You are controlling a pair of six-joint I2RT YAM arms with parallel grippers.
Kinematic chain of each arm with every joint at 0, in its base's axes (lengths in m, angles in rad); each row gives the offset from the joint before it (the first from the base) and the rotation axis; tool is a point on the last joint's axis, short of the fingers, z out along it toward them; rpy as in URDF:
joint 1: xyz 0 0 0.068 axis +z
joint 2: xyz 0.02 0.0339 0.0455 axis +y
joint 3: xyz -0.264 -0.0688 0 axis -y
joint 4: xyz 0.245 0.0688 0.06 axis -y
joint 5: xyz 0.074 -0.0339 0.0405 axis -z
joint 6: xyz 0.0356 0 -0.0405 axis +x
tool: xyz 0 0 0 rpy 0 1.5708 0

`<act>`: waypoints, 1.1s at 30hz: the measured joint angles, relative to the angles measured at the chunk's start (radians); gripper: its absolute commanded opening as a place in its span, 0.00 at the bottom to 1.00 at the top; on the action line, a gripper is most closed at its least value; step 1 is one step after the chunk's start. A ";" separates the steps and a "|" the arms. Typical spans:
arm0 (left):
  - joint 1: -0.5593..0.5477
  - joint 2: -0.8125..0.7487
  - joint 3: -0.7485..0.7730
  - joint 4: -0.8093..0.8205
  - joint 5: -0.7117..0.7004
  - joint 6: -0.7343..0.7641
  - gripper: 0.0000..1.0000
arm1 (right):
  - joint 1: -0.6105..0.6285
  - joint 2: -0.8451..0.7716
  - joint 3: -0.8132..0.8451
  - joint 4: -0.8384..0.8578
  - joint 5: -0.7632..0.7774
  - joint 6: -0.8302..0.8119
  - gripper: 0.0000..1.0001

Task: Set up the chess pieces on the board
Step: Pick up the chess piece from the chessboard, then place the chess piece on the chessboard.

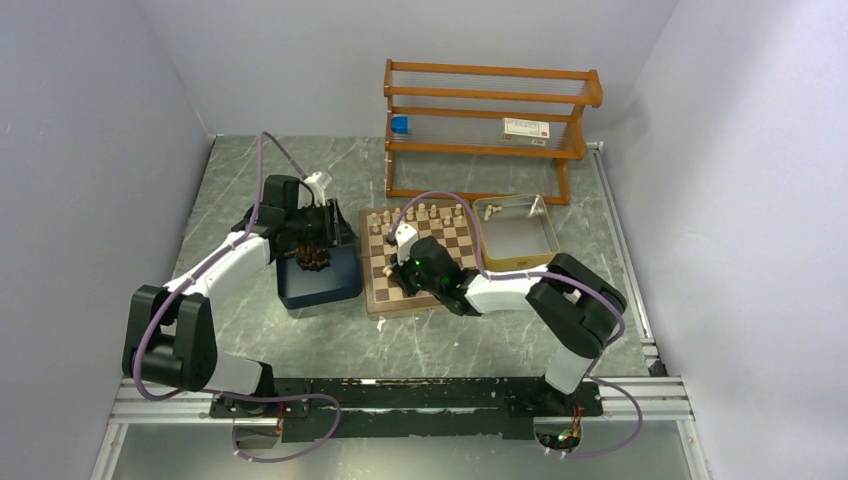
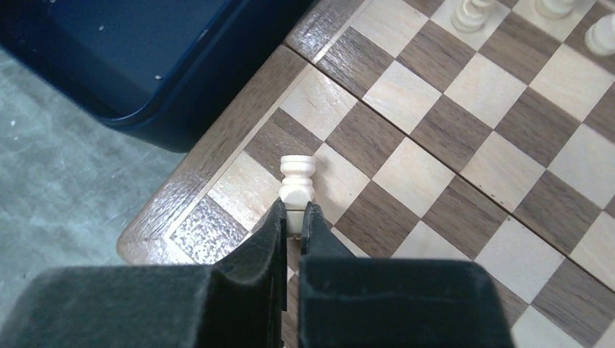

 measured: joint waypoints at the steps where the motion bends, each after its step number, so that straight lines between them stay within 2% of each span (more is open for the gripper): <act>1: 0.000 0.000 0.003 -0.012 0.010 0.009 0.48 | -0.001 -0.012 -0.003 -0.011 -0.004 -0.011 0.00; 5: -0.009 0.000 0.044 -0.062 0.077 0.044 0.59 | -0.019 -0.119 -0.037 -0.048 -0.062 -0.056 0.00; 11: -0.087 -0.018 0.097 -0.081 0.101 0.101 0.57 | -0.128 -0.239 -0.016 -0.091 -0.250 -0.072 0.00; 14: -0.129 -0.054 0.085 -0.060 0.118 0.161 0.62 | -0.204 -0.240 0.028 -0.157 -0.386 -0.047 0.00; 18: -0.204 -0.190 -0.017 0.043 0.144 0.346 0.67 | -0.296 -0.236 0.102 -0.263 -0.563 -0.018 0.00; 22: -0.315 -0.315 -0.079 0.118 0.154 0.600 0.66 | -0.335 -0.220 0.168 -0.350 -0.730 -0.004 0.00; 29: -0.405 -0.313 -0.080 0.068 0.091 1.052 0.66 | -0.340 -0.219 0.178 -0.433 -0.912 0.014 0.00; 33: -0.436 -0.298 -0.080 0.028 0.064 1.207 0.63 | -0.341 -0.219 0.179 -0.448 -0.958 0.022 0.00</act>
